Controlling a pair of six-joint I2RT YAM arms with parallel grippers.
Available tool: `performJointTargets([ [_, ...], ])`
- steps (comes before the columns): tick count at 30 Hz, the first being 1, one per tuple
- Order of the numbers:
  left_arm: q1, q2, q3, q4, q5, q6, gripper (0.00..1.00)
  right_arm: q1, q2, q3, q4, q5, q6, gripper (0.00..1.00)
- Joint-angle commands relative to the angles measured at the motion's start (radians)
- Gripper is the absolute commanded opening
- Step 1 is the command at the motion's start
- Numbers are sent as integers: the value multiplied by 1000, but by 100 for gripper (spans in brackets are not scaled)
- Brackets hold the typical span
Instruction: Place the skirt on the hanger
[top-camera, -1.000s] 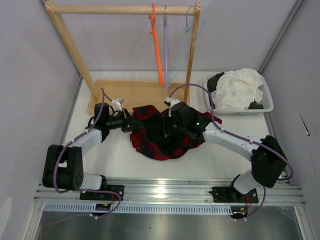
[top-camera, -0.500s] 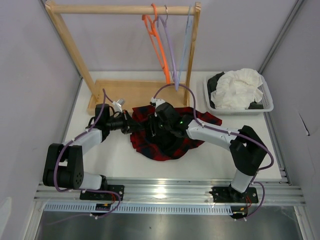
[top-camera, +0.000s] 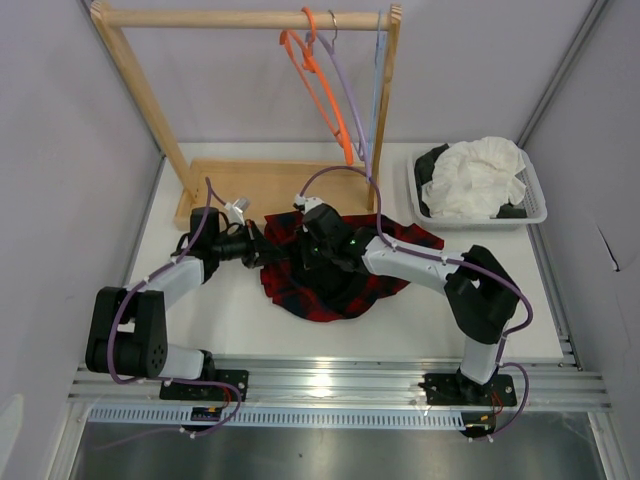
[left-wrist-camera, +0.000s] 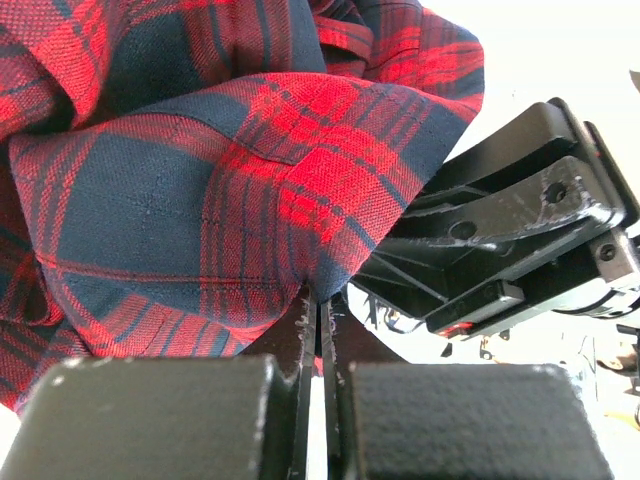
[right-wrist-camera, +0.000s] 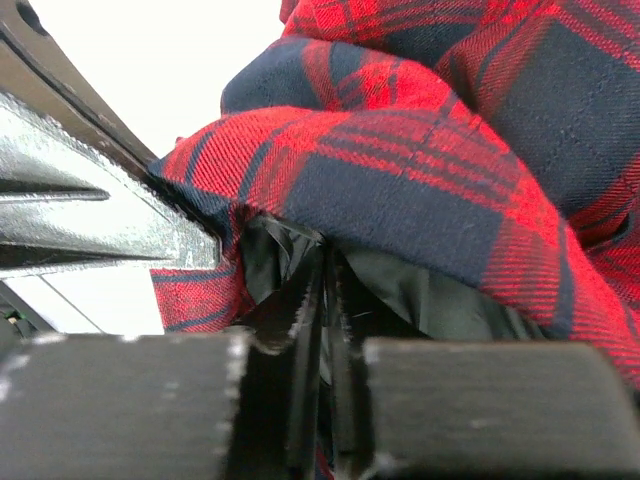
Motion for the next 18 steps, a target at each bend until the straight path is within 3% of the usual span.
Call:
performJointTargets([
  [1,12,-1,50,-34,-9,46,0,8,-30,58,-10,39,-11,3],
  [12,12,-14,97,-176,-136,112,0,-4,-173,86,-81,59,-25,0],
  [18,10,-10,143,-319,-346,184,0,-5,-213,92,-104,44,-19,0],
])
